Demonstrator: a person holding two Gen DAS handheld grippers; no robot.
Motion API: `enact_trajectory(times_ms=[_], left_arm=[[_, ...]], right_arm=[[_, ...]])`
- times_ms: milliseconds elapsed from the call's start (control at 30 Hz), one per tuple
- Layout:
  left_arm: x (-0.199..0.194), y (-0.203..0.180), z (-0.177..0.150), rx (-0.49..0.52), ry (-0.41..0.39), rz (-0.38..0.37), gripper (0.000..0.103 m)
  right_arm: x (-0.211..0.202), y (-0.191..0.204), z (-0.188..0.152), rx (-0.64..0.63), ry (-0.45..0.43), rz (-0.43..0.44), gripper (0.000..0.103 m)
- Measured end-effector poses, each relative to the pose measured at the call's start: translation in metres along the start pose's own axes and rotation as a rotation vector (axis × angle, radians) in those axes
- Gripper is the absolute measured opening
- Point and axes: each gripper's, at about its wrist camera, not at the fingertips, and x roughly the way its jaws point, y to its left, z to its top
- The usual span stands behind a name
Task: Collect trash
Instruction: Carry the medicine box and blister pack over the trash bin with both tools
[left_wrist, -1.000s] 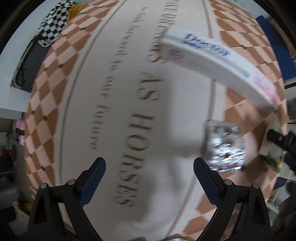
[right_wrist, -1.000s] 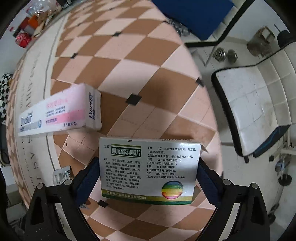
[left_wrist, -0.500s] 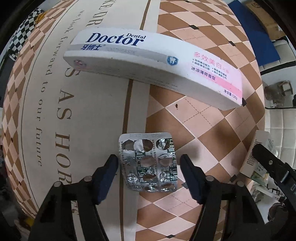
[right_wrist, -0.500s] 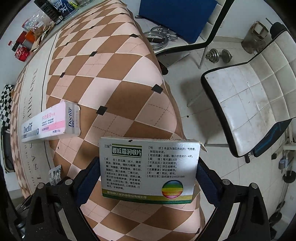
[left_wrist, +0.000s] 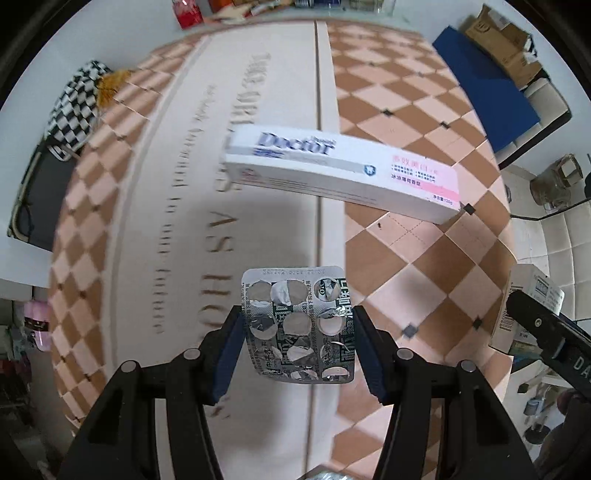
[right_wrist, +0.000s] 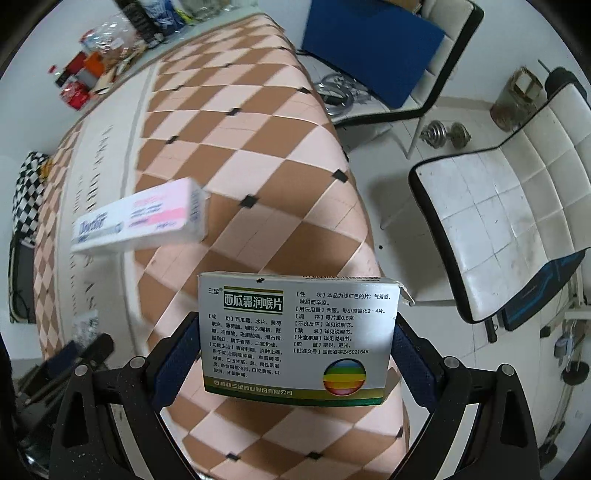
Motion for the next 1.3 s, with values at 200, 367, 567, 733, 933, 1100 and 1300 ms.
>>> enact_trajectory(times_ms=[200, 367, 567, 733, 933, 1100, 1300], left_arm=[[-0.05, 0.024, -0.037, 0.009, -0.092, -0.008, 0.054], [-0.079, 0.067, -0.081, 0.032, -0.159, -0.029, 0.054], [-0.111, 0.128, -0.161, 0.073, -0.195, -0.08, 0.054], [-0.115, 0.163, -0.23, 0.114, -0.161, -0.124, 0.054], [-0.082, 0.186, -0.299, 0.118, -0.046, -0.147, 0.054], [-0.017, 0.191, -0.344, 0.105, 0.08, -0.132, 0.054], [0.091, 0.18, -0.376, 0.091, 0.206, -0.117, 0.054]], right_arm=[[-0.04, 0.024, -0.055, -0.047, -0.055, 0.029, 0.097], [-0.081, 0.049, -0.127, -0.067, -0.103, 0.071, 0.097], [-0.12, 0.081, -0.237, -0.064, -0.141, 0.083, 0.097], [-0.134, 0.097, -0.344, -0.026, -0.118, 0.077, 0.097], [-0.102, 0.098, -0.446, 0.006, -0.005, 0.077, 0.097], [-0.035, 0.086, -0.498, 0.051, 0.121, 0.077, 0.097], [0.075, 0.064, -0.537, 0.108, 0.246, 0.077, 0.097]])
